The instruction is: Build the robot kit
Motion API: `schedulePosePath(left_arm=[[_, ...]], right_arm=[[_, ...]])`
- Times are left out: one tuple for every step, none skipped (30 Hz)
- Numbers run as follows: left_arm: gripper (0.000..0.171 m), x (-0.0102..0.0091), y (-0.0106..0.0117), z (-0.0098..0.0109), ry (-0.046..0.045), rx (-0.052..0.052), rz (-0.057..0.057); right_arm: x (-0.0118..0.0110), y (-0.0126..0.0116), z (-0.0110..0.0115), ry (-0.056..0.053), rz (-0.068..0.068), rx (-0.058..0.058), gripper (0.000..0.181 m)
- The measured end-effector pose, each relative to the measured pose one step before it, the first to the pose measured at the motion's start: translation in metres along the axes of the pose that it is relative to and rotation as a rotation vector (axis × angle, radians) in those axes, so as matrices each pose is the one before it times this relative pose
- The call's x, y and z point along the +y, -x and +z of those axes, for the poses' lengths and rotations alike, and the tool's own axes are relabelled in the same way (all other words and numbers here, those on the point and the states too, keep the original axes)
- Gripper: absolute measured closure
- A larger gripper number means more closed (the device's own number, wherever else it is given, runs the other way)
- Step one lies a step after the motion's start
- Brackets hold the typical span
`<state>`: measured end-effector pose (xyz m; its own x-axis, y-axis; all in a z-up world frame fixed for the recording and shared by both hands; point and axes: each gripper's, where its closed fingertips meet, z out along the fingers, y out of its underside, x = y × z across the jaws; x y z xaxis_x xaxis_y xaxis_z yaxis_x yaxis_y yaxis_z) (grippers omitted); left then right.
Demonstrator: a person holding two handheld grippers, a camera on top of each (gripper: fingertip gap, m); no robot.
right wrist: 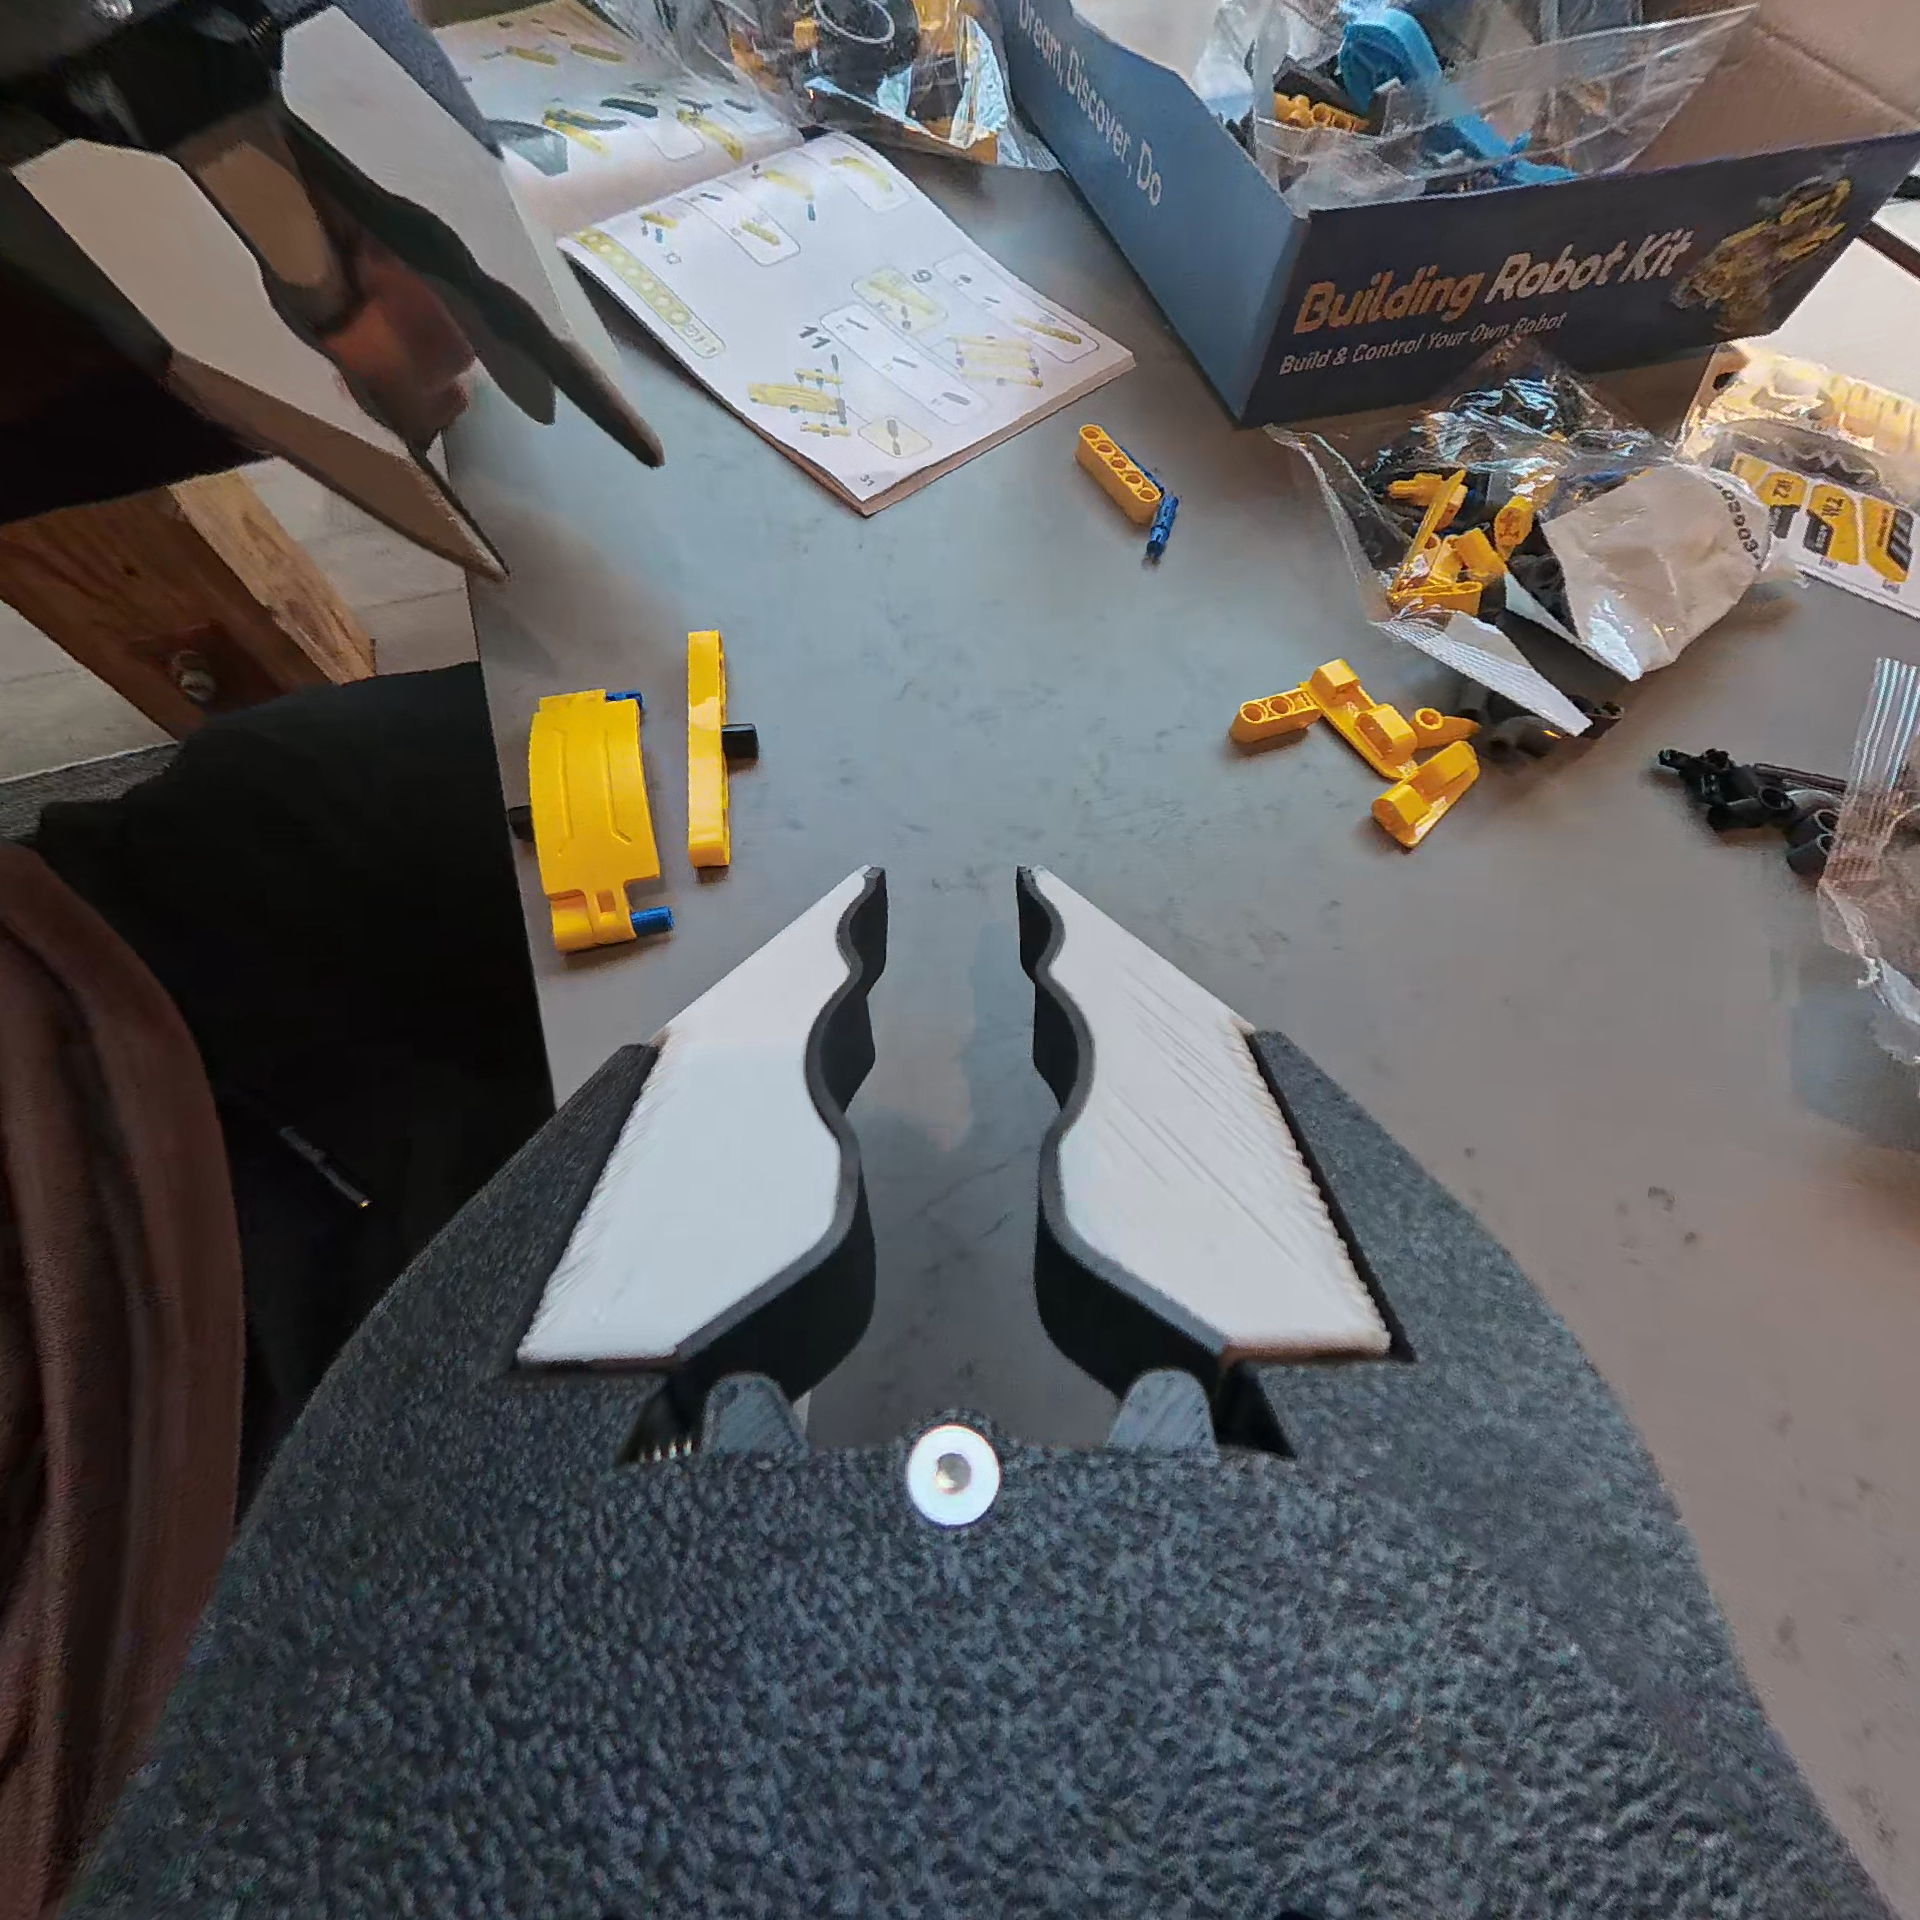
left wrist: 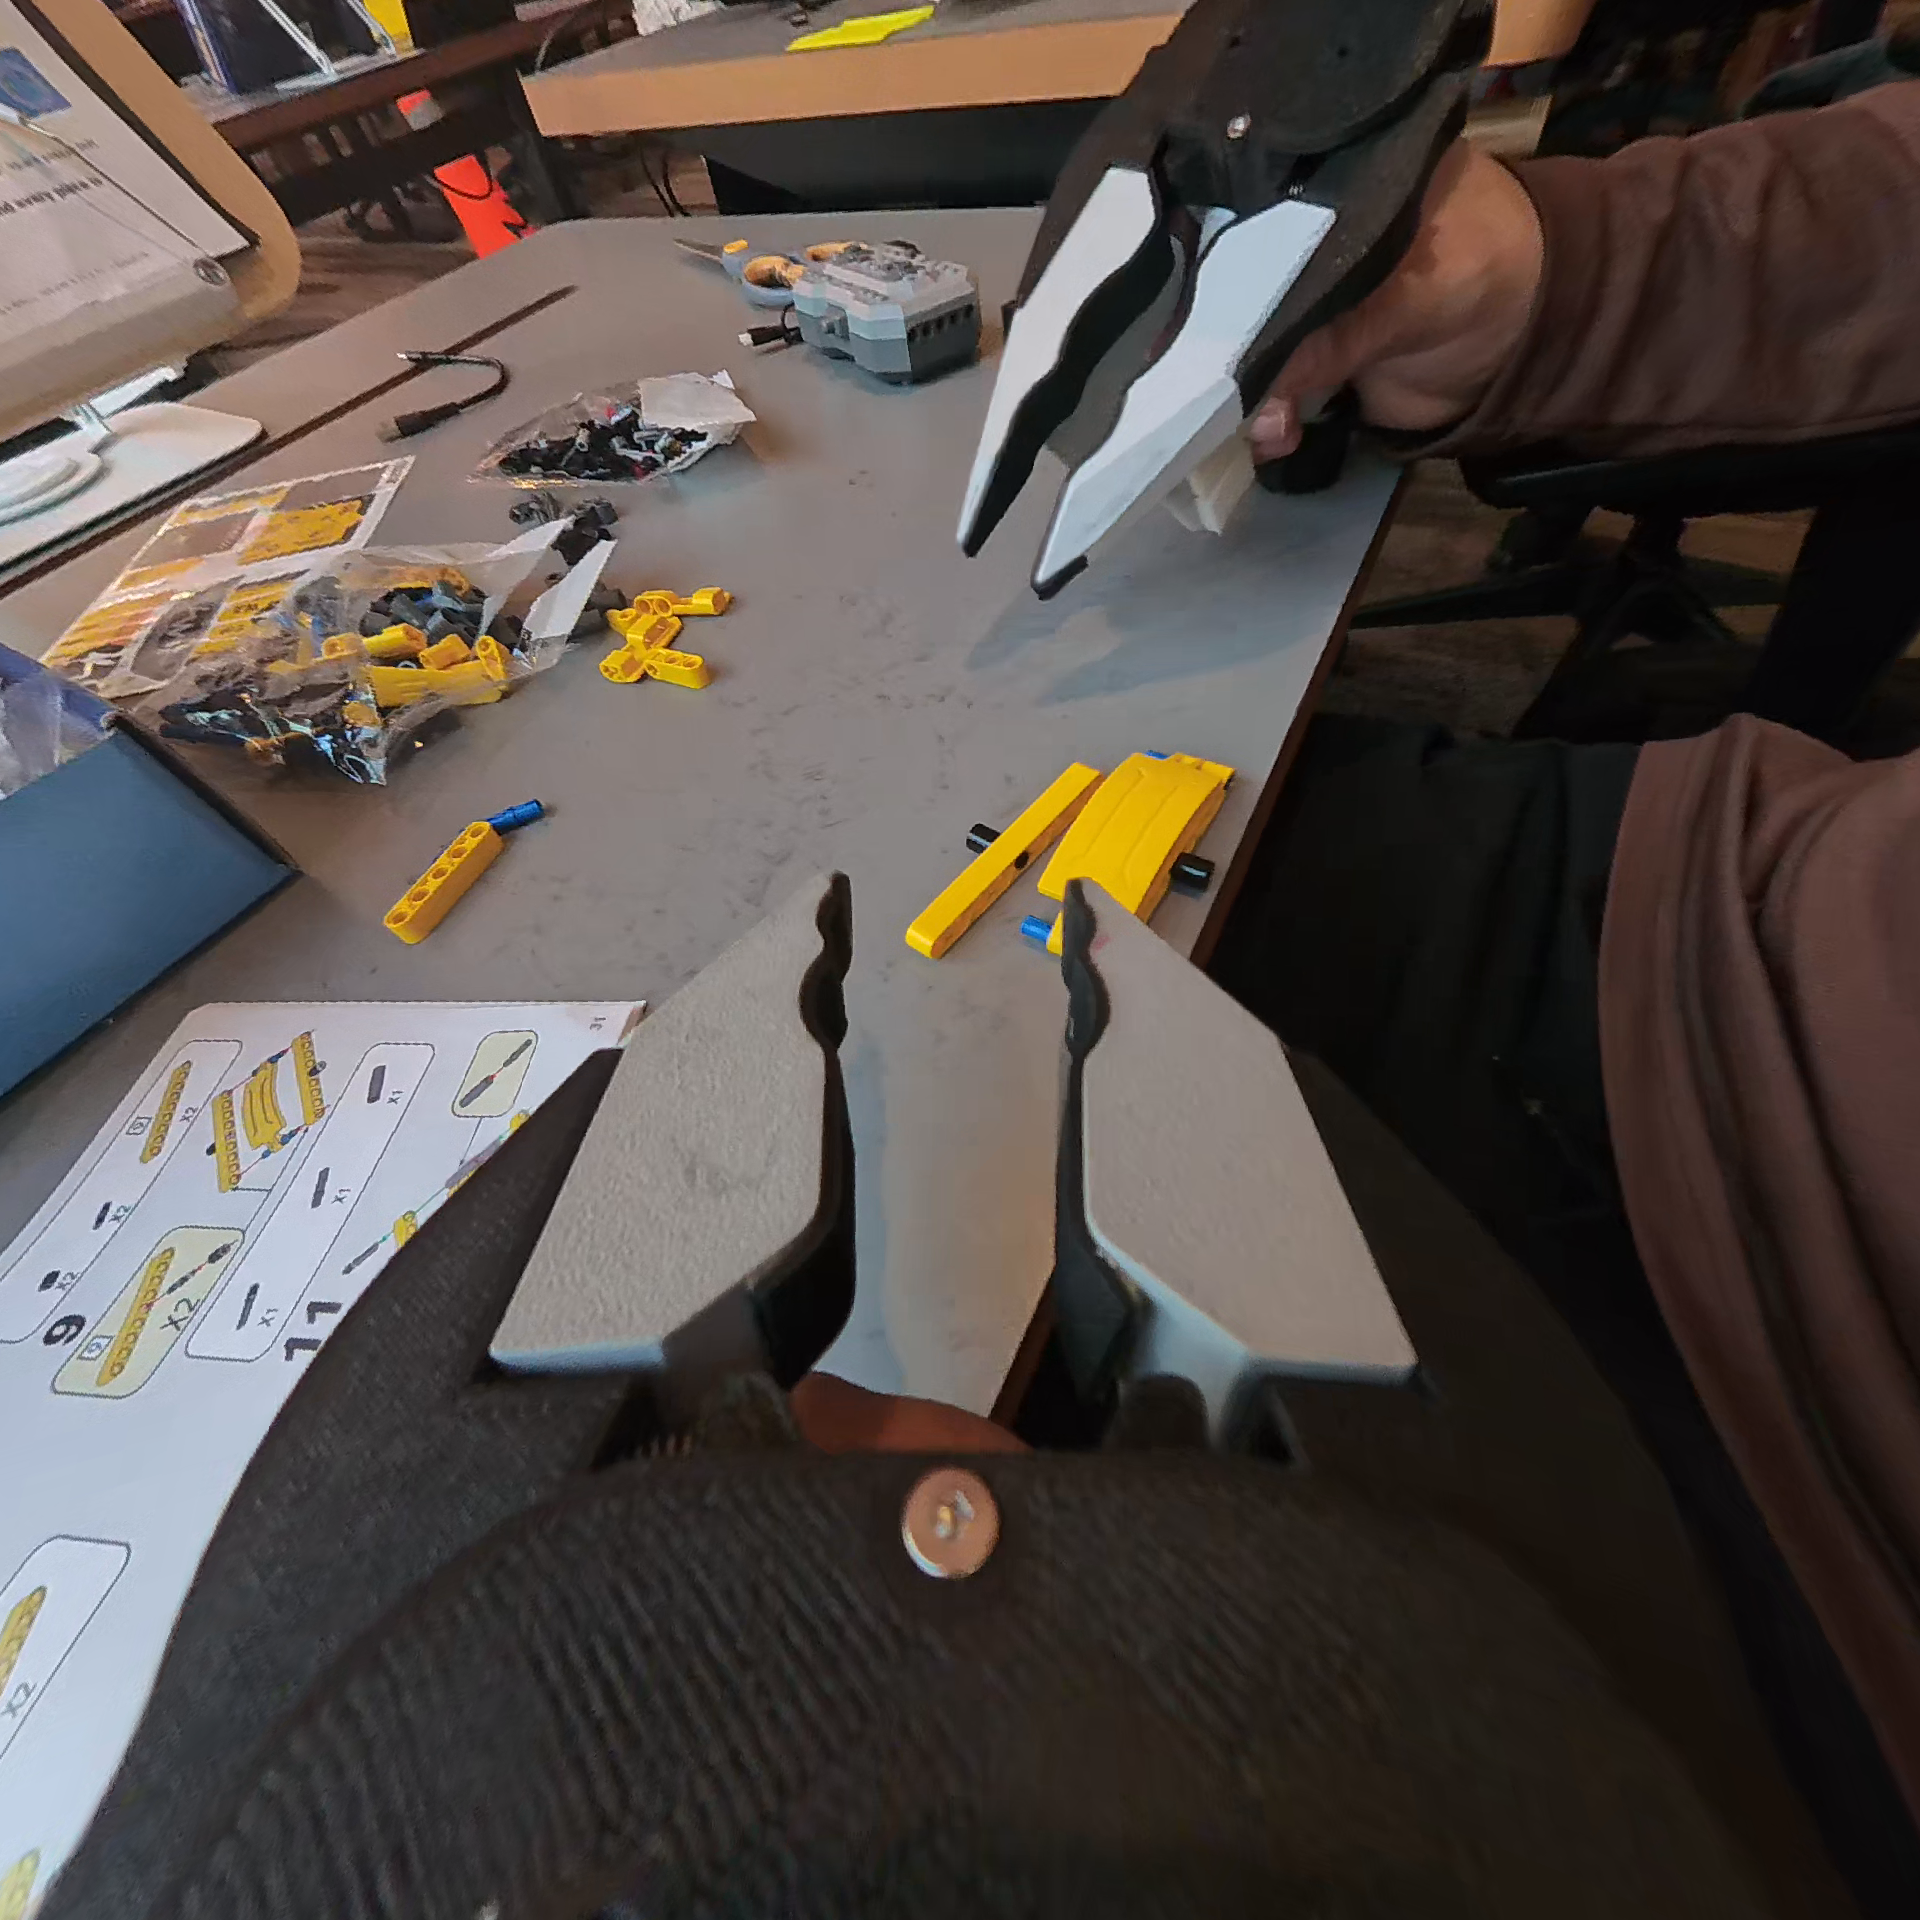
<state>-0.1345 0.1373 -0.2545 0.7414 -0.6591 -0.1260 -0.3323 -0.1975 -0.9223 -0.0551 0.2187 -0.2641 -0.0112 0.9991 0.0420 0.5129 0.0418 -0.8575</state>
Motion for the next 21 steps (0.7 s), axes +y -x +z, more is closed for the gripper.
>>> schedulePosePath(left_arm=[[0.134,-0.00115,0.00047,-0.00081,-0.01074,-0.0051,0.0009],[0.135,-0.00056,0.00048,-0.00042,-0.0059,-0.0054,0.0012],[0.136,0.00017,0.00021,0.00012,0.00122,-0.0026,0.0011],[0.136,0.0008,-0.00039,0.00062,0.00655,0.0021,0.0012],[0.135,0.00096,-0.00032,0.00067,0.00869,0.0036,0.0001],[0.135,0.00077,-0.00032,0.00061,0.00676,0.0035,-0.0012],[0.135,0.00041,-0.0003,0.00033,0.00365,0.0033,-0.001],[0.135,0.00005,0.00008,0.0,0.00024,-0.0001,-0.001],[0.135,-0.00015,0.00031,-0.00005,-0.00136,-0.0031,0.0001],[0.135,-0.00014,-0.00003,-0.00006,-0.00156,-0.003,0.0037],[0.136,0.00012,-0.00027,0.00014,0.00068,-0.0012,0.0053],[0.136,0.00058,-0.00066,0.00032,0.00442,0.0018,0.0043],[0.135,0.00071,-0.00086,0.0005,0.00597,0.0049,0.0038],[0.135,0.0006,-0.00094,0.00043,0.00562,0.0058,0.0032],[0.135,0.00055,-0.00091,0.00033,0.00449,0.0065,0.0018],[0.135,0.00027,-0.00062,0.00009,0.0026,0.0054,0.0],[0.135,0.0002,-0.00041,0.0001,0.00178,0.0052,-0.0004],[0.136,0.00016,-0.00045,0.0001,0.00157,0.0044,-0.0005],[0.136,0.00026,-0.00054,0.00009,0.00259,0.0047,-0.0003],[0.136,0.00038,-0.00048,0.00031,0.00361,0.0044,0.0004],[0.136,0.00053,-0.00053,0.0003,0.00419,0.0041,0.0012]], right_arm=[[0.00106,0.00162,-0.00009,0.0056,-0.0106,0.0011,0.155],[0.00131,0.00143,0.00014,0.0075,-0.0091,0.0025,0.154],[0.00125,0.00122,-0.00006,0.0071,-0.008,0.0039,0.153],[0.00092,0.00192,-0.0004,0.0043,-0.0091,0.0004,0.152],[0.00047,0.00207,-0.0006,0.0009,-0.0102,-0.0019,0.151],[0.00035,0.00128,-0.00074,-0.0002,-0.008,0.002,0.151],[0.00047,0.00015,-0.00047,0.0007,-0.0032,0.0054,0.151],[0.00051,-0.00015,-0.00047,0.0013,0.0005,0.0036,0.15],[0.00046,0.00005,-0.00032,0.0016,0.0021,0.0015,0.15],[0.00075,0.00004,-0.00037,0.0031,0.0028,0.002,0.15],[0.00101,0.00045,-0.00043,0.0046,0.0018,0.0015,0.149],[0.00091,0.00149,-0.0003,0.0042,-0.0018,-0.002,0.148],[0.00038,0.00238,-0.0004,0.0014,-0.0062,-0.0042,0.147],[-0.00049,0.00357,-0.00039,-0.0026,-0.0098,-0.0076,0.147],[-0.00177,0.00624,-0.00043,-0.0087,-0.0102,-0.0208,0.146],[-0.00341,0.00891,-0.0001,-0.0151,-0.0064,-0.034,0.146],[-0.00391,0.00933,0.00076,-0.015,-0.0022,-0.0325,0.146],[-0.00309,0.0084,0.00197,-0.0072,-0.0017,-0.0238,0.146],[-0.00164,0.00677,0.00345,0.0039,-0.0034,-0.0119,0.146],[-0.00074,0.00523,0.00426,0.011,-0.0072,-0.0035,0.145],[-0.0004,0.00324,0.00468,0.0133,-0.0114,0.0058,0.144]])
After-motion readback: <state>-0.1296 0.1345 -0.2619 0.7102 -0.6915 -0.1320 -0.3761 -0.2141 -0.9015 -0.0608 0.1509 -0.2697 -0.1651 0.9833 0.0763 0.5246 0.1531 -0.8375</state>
